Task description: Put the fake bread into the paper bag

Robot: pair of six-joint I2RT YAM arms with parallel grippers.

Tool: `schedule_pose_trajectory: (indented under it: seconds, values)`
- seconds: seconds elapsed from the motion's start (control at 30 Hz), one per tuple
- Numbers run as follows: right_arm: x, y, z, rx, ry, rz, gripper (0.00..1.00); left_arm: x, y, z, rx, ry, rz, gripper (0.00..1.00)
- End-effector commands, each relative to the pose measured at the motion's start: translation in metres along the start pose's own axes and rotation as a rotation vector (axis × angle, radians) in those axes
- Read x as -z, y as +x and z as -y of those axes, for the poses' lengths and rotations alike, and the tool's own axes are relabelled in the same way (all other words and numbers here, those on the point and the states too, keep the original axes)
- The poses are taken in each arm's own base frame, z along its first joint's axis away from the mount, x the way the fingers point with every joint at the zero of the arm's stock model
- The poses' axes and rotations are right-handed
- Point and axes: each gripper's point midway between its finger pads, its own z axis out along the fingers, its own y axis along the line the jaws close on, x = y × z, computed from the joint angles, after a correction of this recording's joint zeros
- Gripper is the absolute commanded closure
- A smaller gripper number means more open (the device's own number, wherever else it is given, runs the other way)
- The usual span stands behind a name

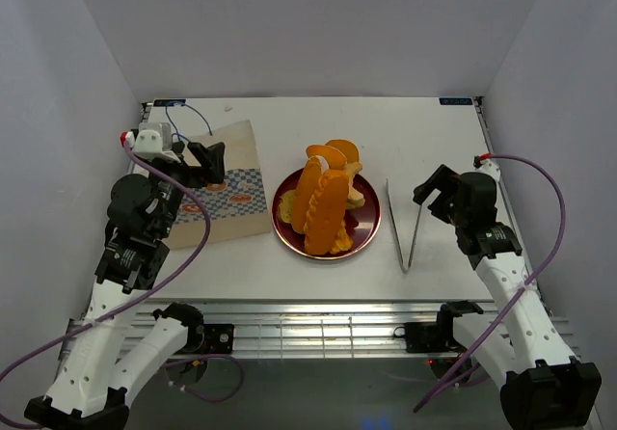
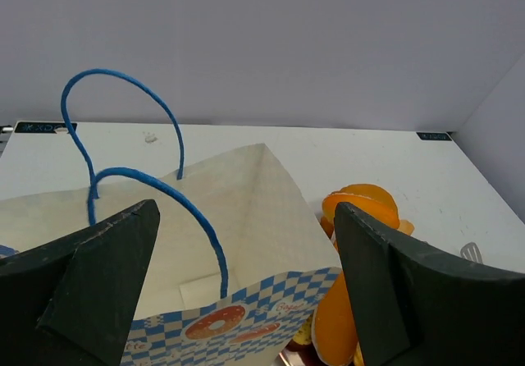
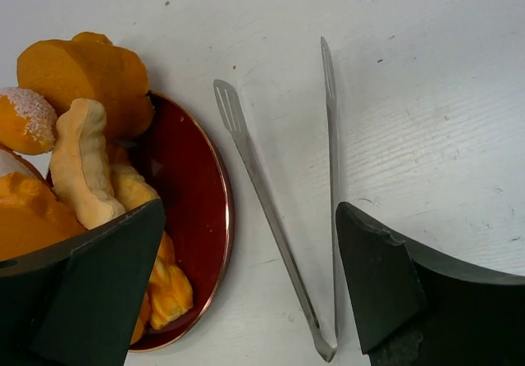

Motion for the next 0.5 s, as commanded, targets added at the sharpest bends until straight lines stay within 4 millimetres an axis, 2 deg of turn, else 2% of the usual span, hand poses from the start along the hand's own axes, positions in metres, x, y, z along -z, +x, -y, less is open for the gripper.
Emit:
schedule_pose_trajectory:
  seconds: [0.0, 0.07, 0.13, 0.23, 0.4, 0.47]
  values:
    - [-0.003, -0.016, -0.006, -0.016, -0.022, 0.070, 0.10, 0.004, -0.007, -0.003, -0.008, -0.012, 0.048, 0.02]
    - [-0.005, -0.017, -0.005, 0.032, -0.040, 0.098, 0.10, 0.009, -0.006, -0.008, -0.009, -0.032, 0.068, 0.02]
    - [-0.007, -0.006, 0.000, 0.117, -0.059, 0.094, 0.10, 0.017, -0.011, -0.010, -0.012, -0.038, 0.101, 0.02]
    - [-0.010, -0.002, 0.004, 0.181, -0.067, 0.104, 0.10, 0.023, -0.013, -0.012, -0.011, -0.043, 0.127, 0.02]
    - [-0.021, 0.014, 0.025, 0.255, 0.028, 0.012, 0.10, 0.032, -0.015, -0.011, -0.011, -0.033, 0.163, 0.02]
    - [-0.025, 0.019, 0.024, 0.283, 0.011, -0.016, 0.10, 0.033, -0.017, -0.007, -0.014, -0.009, 0.169, 0.02]
